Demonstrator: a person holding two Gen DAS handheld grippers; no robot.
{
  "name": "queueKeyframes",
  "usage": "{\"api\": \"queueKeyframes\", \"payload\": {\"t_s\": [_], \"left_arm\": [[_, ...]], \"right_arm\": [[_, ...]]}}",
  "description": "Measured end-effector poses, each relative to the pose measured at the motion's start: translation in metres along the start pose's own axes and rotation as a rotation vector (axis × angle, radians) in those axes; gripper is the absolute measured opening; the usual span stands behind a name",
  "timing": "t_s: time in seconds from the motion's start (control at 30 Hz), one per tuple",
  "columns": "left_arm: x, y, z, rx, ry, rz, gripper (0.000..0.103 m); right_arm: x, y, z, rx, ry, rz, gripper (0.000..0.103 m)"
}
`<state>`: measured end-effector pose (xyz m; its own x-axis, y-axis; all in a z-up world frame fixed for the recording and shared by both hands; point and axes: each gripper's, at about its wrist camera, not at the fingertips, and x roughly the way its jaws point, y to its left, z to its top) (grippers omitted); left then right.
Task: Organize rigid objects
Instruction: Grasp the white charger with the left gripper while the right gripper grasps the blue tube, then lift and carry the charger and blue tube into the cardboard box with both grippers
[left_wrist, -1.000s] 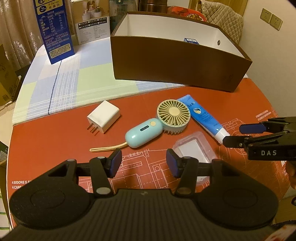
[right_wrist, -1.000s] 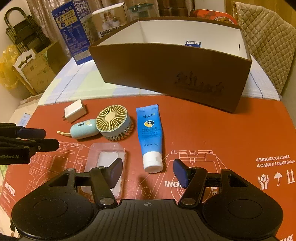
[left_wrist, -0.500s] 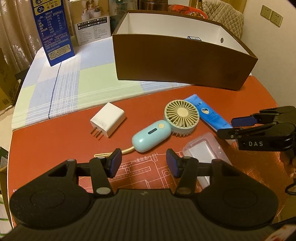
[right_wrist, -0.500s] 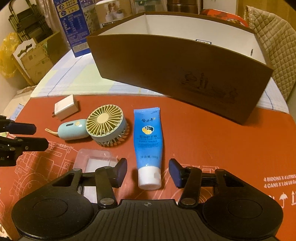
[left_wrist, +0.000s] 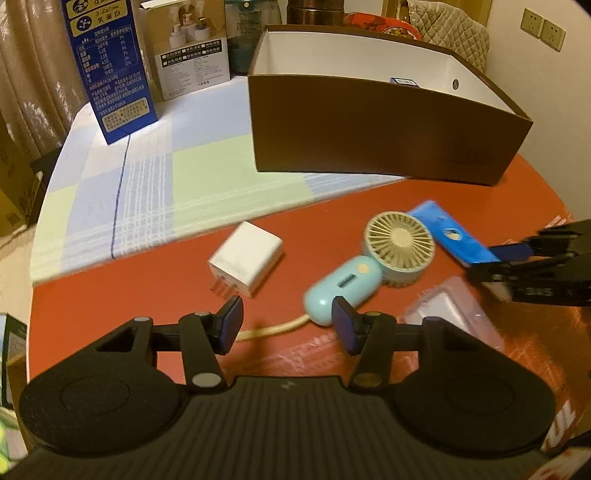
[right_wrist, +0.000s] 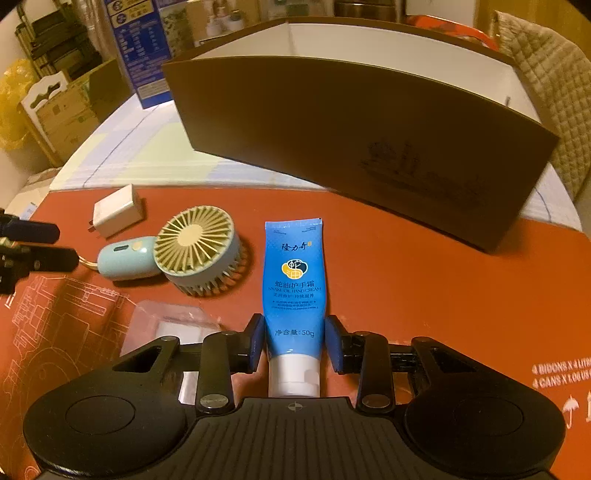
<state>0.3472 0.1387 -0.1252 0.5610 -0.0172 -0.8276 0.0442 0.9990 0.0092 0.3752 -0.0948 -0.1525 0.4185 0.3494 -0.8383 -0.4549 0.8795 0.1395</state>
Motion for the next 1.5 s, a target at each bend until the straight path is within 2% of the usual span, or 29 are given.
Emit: {"api": "queueKeyframes", "payload": {"t_s": [0.37, 0.63, 0.7, 0.83, 0.9, 0.97, 1.13, 1.5], "left_arm": [[0.043, 0.023, 0.028, 0.128, 0.007, -0.02, 0.053], [0.072, 0.028, 0.033, 0.164, 0.038, -0.02, 0.051], [0.075, 0.03, 0.034, 0.148, 0.047, -0.026, 0.05], [0.08, 0.03, 0.032, 0.111, 0.066, -0.018, 0.042], [0.079, 0.032, 0.031, 0.058, 0.07, -0.017, 0.037], [0.078, 0.033, 0.031, -0.006, 0.08, -0.004, 0.037], [0.073, 0.029, 0.025, -0.065, 0.087, 0.039, 0.037], [0.057, 0.025, 0.008, -0.087, 0.118, 0.063, 0.037]], "right_arm": [[-0.028, -0.036, -0.024, 0.135, 0.0, -0.109, 0.032], [-0.041, -0.052, -0.033, 0.206, 0.011, -0.149, 0.032], [-0.041, -0.052, -0.034, 0.203, 0.009, -0.157, 0.032], [-0.04, -0.049, -0.033, 0.197, 0.008, -0.164, 0.032], [-0.037, -0.048, -0.031, 0.196, 0.008, -0.166, 0.032], [-0.036, -0.047, -0.03, 0.191, 0.007, -0.171, 0.032], [-0.031, -0.043, -0.029, 0.154, 0.007, -0.196, 0.032], [-0.021, -0.044, -0.02, 0.137, -0.002, -0.21, 0.036]]}}
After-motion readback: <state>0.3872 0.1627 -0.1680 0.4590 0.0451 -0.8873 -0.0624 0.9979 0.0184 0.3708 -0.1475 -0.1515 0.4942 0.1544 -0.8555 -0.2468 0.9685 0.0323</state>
